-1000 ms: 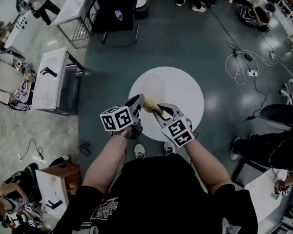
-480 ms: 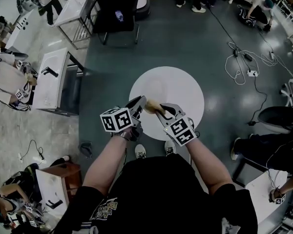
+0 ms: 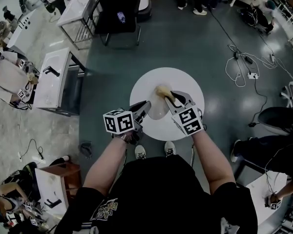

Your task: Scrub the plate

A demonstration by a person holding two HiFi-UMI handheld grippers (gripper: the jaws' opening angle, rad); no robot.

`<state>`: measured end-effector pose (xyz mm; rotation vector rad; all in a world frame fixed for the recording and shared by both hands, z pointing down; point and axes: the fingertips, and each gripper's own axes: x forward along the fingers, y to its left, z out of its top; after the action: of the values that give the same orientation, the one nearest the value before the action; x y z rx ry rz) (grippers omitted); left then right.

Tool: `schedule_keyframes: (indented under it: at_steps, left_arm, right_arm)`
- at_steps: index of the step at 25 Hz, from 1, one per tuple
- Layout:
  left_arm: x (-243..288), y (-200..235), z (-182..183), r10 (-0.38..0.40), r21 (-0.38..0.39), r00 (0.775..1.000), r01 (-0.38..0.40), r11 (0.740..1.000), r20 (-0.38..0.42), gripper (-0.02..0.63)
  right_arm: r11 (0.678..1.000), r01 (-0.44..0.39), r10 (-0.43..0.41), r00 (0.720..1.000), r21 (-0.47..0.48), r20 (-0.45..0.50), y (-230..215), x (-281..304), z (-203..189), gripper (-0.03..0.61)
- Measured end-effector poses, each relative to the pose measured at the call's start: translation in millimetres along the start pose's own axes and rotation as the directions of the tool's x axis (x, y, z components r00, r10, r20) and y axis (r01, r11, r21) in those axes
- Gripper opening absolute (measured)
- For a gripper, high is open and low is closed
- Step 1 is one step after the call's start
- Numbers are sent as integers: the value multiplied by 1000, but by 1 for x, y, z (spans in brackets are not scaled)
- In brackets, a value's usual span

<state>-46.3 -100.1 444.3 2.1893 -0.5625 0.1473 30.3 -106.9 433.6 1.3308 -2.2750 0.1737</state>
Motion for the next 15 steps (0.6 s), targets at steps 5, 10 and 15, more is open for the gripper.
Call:
schedule_keyframes:
  at_steps: [5,10,15]
  left_arm:
    - [-3,-1,-1,-13,-1,1000,13,1000,-9,27]
    - [-7,9,-2,37,-7,999,-37,999,14,22]
    - [-7,21,-5,96,10,995,-96,995,24,21]
  right_arm:
    - [996,84,-85,996,13,17,-26,-2,12,97]
    - [981,178,-181,983,77,31,-54,-14,11,97]
    - [970,203,-205,979,133,-5,-61,-20,-14,97]
